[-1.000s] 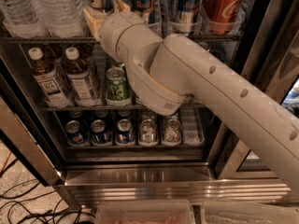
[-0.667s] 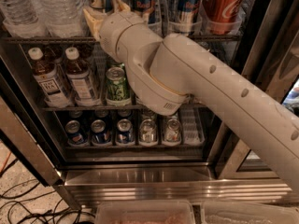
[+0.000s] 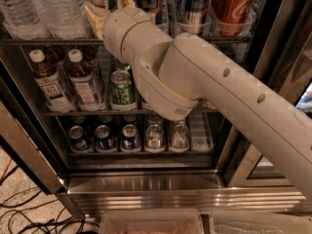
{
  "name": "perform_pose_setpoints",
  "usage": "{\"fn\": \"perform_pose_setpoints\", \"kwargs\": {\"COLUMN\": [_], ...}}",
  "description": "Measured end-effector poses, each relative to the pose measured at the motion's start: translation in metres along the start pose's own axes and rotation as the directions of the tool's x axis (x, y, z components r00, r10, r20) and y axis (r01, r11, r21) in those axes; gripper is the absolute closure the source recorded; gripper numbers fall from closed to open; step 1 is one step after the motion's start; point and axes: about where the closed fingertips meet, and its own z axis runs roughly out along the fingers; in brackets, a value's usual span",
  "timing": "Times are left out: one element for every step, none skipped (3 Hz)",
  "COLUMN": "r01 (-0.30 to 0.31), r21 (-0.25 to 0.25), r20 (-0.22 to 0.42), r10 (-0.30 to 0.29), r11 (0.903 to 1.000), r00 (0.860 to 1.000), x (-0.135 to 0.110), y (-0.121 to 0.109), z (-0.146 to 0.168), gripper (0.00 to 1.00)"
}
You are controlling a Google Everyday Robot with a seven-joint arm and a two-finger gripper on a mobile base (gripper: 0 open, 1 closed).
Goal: Pick redbull can from top shelf of fridge
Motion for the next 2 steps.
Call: {"fn": "perform_pose_setpoints", "kwargs": {"r01": [0.028, 0.053], "r21": [-0.010, -0.025], "r20": [0.038, 0.074], "r10": [-0.028, -0.051], "r11": [0.9996, 0.9983], "r00": [0.999, 0.996], "x": [-0.016, -0.028], "y": [0.003, 0.007], "z": [-0.001, -0.001], "gripper": [1.00, 1.00]}}
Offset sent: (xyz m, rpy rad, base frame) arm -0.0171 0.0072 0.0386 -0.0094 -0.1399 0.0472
